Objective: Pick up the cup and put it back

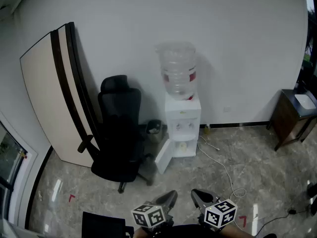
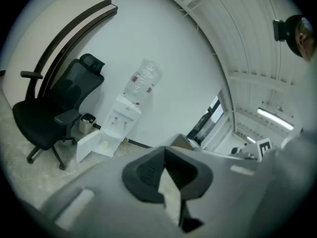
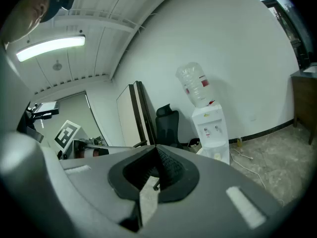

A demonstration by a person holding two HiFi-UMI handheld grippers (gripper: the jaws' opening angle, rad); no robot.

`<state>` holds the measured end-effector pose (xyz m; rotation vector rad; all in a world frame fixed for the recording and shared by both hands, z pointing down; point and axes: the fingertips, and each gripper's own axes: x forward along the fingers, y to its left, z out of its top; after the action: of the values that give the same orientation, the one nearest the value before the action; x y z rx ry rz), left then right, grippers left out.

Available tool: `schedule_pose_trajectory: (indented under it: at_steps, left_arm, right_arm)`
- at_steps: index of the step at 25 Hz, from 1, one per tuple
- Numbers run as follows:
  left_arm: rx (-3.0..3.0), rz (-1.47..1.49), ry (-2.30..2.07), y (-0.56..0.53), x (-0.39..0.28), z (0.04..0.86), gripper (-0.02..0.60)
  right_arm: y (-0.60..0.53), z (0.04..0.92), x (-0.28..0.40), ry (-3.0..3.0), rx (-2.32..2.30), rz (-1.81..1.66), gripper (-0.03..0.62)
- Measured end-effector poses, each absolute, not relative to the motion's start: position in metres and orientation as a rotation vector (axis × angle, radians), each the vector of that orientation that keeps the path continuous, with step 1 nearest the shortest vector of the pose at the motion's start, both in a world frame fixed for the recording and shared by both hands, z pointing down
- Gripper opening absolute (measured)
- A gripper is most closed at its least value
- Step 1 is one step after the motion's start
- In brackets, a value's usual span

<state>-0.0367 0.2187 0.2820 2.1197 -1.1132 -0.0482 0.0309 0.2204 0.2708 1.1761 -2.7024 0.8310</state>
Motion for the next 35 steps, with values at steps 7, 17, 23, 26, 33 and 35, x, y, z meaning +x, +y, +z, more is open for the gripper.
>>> schedule_pose_trajectory:
  at_steps: [7,17,23,26,33,35]
  left_arm:
    - [2.122,-0.049,-1.110,0.216,-0.034,0.283,0.005]
    - [2.115,-0.048,-1.108,0.213,-0.033,0.283,0.005]
    - [2.104,-0.036,-1.118,0.213,-0.031,0.284,0.005]
    - [2.094,-0.031,-1.128,0.209,-0.022,0.285,0.005]
    - [2.083,0.008,-1.136,0.203,0.032,0.291,0.005]
    - [2.079,0.025,-1.143,0.202,0.053,0.294,0.005]
  right_arm:
    - [0.218,0.271,0.033,-2.707,1.183,0.826,0.008]
    - [0.215,0.270,0.035,-2.710,1.191,0.827,0.008]
    - [0.216,0.270,0.036,-2.716,1.167,0.835,0.008]
    - [0.212,0.270,0.044,-2.720,1.149,0.837,0.008]
    - [0.203,0.279,0.097,-2.720,1.133,0.900,0.008]
    - [0.199,0.280,0.115,-2.728,1.116,0.913,0.008]
